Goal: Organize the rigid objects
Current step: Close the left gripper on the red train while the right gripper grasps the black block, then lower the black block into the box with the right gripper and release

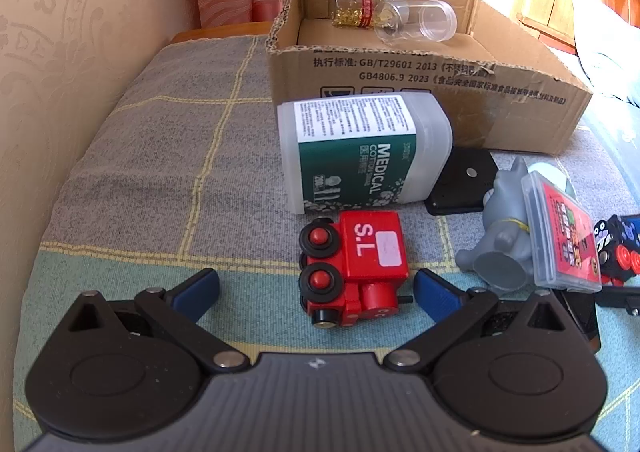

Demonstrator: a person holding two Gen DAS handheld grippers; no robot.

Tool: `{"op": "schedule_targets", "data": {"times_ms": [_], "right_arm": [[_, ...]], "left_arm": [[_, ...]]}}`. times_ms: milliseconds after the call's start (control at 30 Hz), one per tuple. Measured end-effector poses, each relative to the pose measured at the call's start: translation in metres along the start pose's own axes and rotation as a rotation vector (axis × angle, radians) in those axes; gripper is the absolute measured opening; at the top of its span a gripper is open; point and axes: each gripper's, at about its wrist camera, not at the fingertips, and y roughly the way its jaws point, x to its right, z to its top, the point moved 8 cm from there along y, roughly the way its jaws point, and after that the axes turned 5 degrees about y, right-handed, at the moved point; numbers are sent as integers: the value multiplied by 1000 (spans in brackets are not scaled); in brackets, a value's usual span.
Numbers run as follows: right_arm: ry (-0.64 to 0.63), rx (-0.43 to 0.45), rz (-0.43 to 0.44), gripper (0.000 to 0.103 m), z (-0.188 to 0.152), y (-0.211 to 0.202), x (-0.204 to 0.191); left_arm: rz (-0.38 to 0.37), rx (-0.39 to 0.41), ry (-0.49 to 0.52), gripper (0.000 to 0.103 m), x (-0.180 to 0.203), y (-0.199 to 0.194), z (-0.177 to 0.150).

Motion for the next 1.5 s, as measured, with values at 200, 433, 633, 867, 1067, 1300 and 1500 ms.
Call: {"op": "schedule_targets", "data": {"times_ms": [200,433,633,867,1067,1300,1500], "right_arm": [[-3,5,-16,78,-13,-11,-15],[-19,45,-65,73,-3,-7,-13],[-13,56,-61,63,0,-6,-12],[-3,56,-71,58,-1,-7,-12],[-8,66,-85,57,-1,-8,-13],[-7,51,-100,55,-1,-10,-14],[52,50,-88,57,1,-6,-10]], "left_arm": [[22,36,44,97,6,-4,2],[20,56,29,70,10,-12,3],[29,72,54,55,18,-15,5],[43,97,68,51,18,-13,7],[41,104,80,49,20,-13,8],[21,91,113,49,20,-14,8],[7,84,137,49,20,-16,7]]}}
